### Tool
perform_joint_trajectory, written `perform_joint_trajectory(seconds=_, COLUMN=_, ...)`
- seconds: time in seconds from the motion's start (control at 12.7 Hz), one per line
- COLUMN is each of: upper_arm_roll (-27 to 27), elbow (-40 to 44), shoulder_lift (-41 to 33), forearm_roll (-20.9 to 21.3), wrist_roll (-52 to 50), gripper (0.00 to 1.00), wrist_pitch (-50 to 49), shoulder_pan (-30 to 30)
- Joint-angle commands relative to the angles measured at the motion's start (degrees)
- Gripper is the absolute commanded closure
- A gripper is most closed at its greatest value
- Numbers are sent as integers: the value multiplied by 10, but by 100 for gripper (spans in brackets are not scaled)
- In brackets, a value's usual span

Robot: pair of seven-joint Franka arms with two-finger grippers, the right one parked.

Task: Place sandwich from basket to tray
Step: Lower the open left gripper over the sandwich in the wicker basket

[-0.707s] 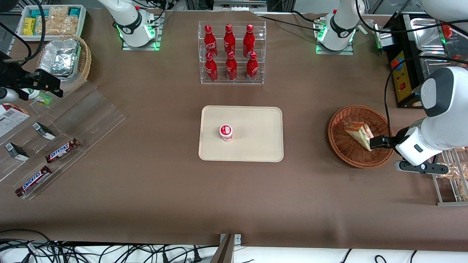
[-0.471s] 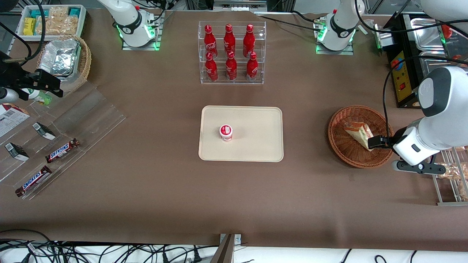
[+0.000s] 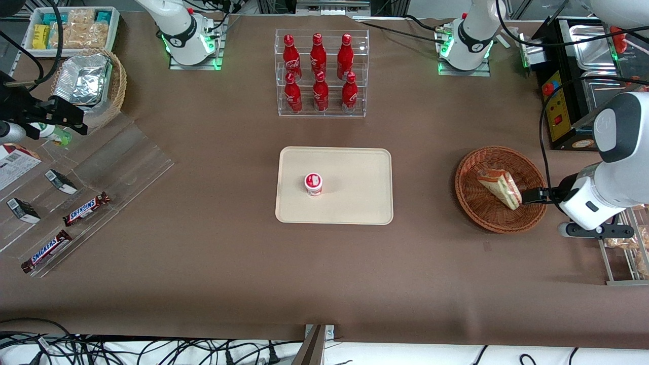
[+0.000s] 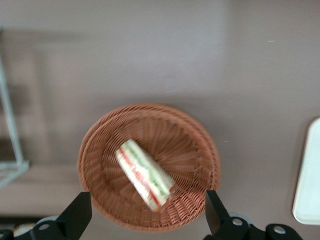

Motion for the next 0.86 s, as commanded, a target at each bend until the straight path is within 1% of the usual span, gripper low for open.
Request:
perform_joint_trajectory(seconds=0.0, upper_arm_roll=3, elbow=-29, shoulder_lift=-22, forearm_roll=15, wrist_roll=-102, gripper=0, wrist_pitch=-12, shoulder_pan=11)
perform_joint_trajectory(seconds=0.08, upper_arm_roll=2, elbow=-42, shoulder_lift=-23, forearm_roll=15, wrist_roll=-174, gripper=0, wrist_pitch=-9, shoulder_pan=11)
perform_joint_trajectory(seconds=0.16, upper_arm_roll=0, elbow=-64, shoulder_lift=-25, forearm_roll=16, wrist_roll=-219, gripper=0, wrist_pitch=7, shoulder_pan=11)
perform_joint_trajectory(seconds=0.39, upper_arm_roll=-3, elbow=-180, shoulder_lift=-66, forearm_roll=16, wrist_roll=-330, gripper=0, wrist_pitch=102, shoulder_pan=9)
perform_joint_trajectory(seconds=0.55, upper_arm_roll=-5, elbow=-258, shoulder_lift=-92, forearm_roll=23, wrist_roll=-375, gripper=0, wrist_pitch=172, shoulder_pan=4)
perform_joint_trajectory(seconds=0.71, upper_arm_roll=-16, elbow=-315, shoulder_lift=-107, forearm_roll=59, wrist_roll=-397, gripper=0, wrist_pitch=219, shoulder_pan=3)
perform_joint_trajectory(seconds=0.79, upper_arm_roll=-21, elbow=-340, shoulder_lift=-111, forearm_roll=63, wrist_roll=-403, gripper=0, wrist_pitch=243, shoulder_pan=3)
